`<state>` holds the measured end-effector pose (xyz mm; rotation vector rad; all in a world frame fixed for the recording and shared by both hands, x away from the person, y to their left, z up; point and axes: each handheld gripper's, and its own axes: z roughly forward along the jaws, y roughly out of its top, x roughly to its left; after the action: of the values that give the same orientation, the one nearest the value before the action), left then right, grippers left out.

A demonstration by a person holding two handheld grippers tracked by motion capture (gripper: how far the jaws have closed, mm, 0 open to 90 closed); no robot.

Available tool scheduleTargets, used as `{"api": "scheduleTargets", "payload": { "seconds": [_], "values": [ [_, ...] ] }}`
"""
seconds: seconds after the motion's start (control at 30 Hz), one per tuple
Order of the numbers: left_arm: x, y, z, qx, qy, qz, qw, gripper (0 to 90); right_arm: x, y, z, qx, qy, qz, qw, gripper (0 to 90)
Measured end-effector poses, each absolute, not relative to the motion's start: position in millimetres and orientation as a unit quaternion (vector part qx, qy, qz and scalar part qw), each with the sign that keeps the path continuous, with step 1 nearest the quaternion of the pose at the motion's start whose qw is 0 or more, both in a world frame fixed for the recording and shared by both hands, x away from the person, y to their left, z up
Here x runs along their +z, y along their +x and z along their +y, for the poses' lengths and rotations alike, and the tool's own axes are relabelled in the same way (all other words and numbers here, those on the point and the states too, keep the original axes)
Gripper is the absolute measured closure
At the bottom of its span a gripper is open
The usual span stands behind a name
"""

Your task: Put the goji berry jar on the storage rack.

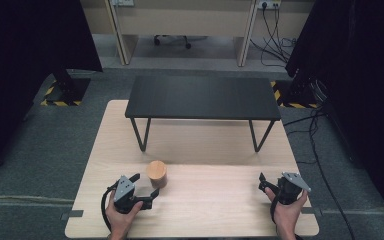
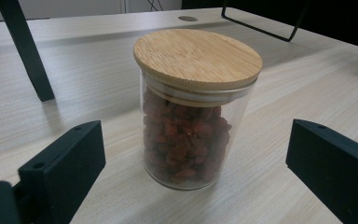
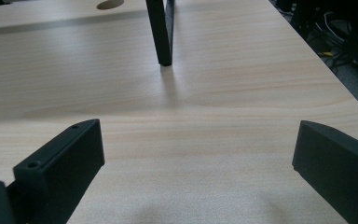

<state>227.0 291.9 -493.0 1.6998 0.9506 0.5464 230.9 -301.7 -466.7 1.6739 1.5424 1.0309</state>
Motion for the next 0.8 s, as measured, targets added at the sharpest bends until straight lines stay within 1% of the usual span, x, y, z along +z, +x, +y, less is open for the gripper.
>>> {"api": "scheduleTargets", "payload": {
  "seconds": [0.5, 0.8],
  "values": [
    [-491.0, 225.7, 286.3, 0.237, 0.722, 0.388, 0.521, 3.3, -466.6, 231.1, -303.1, 0.393, 0.637, 0.585, 0.313, 2.1],
    [-488.1, 231.5, 275.2, 0.234, 0.725, 0.397, 0.513, 2.5, -466.1, 232.1, -304.5, 0.394, 0.640, 0.584, 0.308, 2.1]
  ]
}}
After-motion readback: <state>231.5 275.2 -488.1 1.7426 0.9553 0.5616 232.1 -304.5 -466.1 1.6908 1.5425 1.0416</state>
